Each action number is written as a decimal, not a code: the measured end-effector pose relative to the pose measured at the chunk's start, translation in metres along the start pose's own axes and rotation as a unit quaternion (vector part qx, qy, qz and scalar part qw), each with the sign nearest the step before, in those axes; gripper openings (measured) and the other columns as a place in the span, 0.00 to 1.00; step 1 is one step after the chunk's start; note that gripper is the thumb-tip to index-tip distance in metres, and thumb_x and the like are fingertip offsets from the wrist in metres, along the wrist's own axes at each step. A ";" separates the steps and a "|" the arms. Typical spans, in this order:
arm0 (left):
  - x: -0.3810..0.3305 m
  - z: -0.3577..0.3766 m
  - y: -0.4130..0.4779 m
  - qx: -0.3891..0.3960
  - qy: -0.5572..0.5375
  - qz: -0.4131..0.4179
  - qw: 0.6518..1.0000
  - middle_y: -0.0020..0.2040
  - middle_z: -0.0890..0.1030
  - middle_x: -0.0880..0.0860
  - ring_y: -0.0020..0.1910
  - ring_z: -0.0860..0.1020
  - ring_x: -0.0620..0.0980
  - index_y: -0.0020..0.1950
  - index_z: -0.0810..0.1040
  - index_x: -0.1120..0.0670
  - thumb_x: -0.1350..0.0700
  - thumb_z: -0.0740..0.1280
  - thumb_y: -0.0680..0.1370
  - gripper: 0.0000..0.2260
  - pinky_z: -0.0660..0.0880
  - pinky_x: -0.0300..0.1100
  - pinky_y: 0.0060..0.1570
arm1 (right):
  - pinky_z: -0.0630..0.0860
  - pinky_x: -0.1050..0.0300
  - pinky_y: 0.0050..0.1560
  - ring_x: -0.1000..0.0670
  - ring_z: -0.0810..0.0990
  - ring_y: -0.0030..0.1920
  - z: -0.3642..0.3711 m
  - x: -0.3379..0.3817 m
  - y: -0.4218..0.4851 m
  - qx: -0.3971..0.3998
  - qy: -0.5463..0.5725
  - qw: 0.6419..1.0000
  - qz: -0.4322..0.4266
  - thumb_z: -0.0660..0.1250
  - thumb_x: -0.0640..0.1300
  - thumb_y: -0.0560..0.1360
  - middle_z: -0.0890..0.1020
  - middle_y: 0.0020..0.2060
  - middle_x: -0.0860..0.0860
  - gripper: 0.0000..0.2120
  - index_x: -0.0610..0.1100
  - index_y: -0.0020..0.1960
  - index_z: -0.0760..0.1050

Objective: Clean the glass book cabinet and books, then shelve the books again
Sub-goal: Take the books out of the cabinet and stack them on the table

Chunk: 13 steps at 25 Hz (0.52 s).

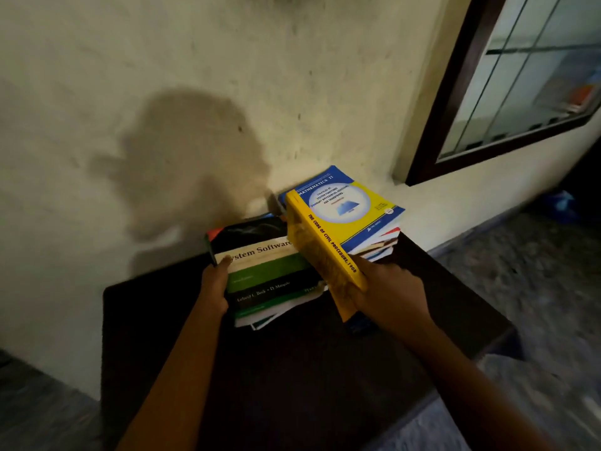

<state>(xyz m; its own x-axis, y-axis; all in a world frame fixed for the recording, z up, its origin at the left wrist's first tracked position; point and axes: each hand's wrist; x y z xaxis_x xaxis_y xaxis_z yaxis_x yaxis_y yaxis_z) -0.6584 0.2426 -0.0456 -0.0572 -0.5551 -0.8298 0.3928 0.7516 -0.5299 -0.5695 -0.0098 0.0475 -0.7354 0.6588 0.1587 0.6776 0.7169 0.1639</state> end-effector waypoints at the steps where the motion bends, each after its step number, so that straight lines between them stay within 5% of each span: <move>1: 0.003 -0.002 -0.002 0.014 0.011 0.019 1.000 0.63 0.75 0.63 0.59 0.75 0.60 0.66 0.71 0.62 0.57 0.61 0.80 0.16 0.71 0.48 0.51 | 0.62 0.64 0.37 0.53 0.79 0.50 0.001 0.006 0.000 0.003 -0.004 1.000 0.002 0.56 0.61 0.77 0.79 0.52 0.53 0.22 0.55 0.68 0.64; 4: 0.009 -0.008 -0.019 0.050 0.051 0.093 0.993 0.62 0.76 0.61 0.56 0.76 0.57 0.66 0.71 0.58 0.58 0.61 0.80 0.15 0.72 0.48 0.53 | 0.62 0.65 0.32 0.53 0.78 0.49 0.002 0.016 0.002 0.021 -0.001 1.000 0.013 0.57 0.61 0.77 0.78 0.52 0.52 0.24 0.54 0.70 0.62; 7: 0.017 -0.012 -0.047 0.065 0.093 0.157 0.981 0.67 0.72 0.57 0.62 0.73 0.56 0.72 0.66 0.50 0.50 0.63 0.79 0.22 0.71 0.53 0.62 | 0.66 0.63 0.39 0.53 0.77 0.48 0.001 0.022 0.003 0.024 0.010 1.000 0.018 0.57 0.60 0.77 0.78 0.51 0.52 0.23 0.54 0.69 0.64; 10: 0.024 0.018 -0.095 0.234 0.049 0.073 0.968 0.70 0.69 0.52 0.67 0.69 0.56 0.72 0.64 0.45 0.36 0.66 0.70 0.33 0.67 0.59 0.65 | 0.65 0.63 0.41 0.55 0.72 0.49 0.006 0.034 0.002 0.010 0.015 1.000 -0.023 0.59 0.56 0.77 0.76 0.53 0.52 0.21 0.55 0.69 0.63; 13: 0.034 0.053 -0.106 0.186 -0.044 0.017 0.981 0.65 0.74 0.54 0.61 0.74 0.58 0.72 0.64 0.48 0.42 0.66 0.74 0.28 0.72 0.58 0.60 | 0.66 0.61 0.44 0.53 0.68 0.58 0.023 0.056 -0.006 0.002 -0.007 0.995 -0.103 0.60 0.53 0.77 0.74 0.62 0.55 0.24 0.56 0.72 0.60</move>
<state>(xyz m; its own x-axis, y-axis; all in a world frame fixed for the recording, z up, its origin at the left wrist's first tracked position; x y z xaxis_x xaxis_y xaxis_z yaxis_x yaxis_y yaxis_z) -0.6532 0.1250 -0.0082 0.0344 -0.5727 -0.8190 0.7019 0.5972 -0.3882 -0.6148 0.0281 0.0328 -0.8588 0.5005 0.1089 0.5122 0.8379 0.1885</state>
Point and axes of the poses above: each hand's wrist, its own y-axis towards the middle knuckle, its own z-axis out of the palm, x = y × z
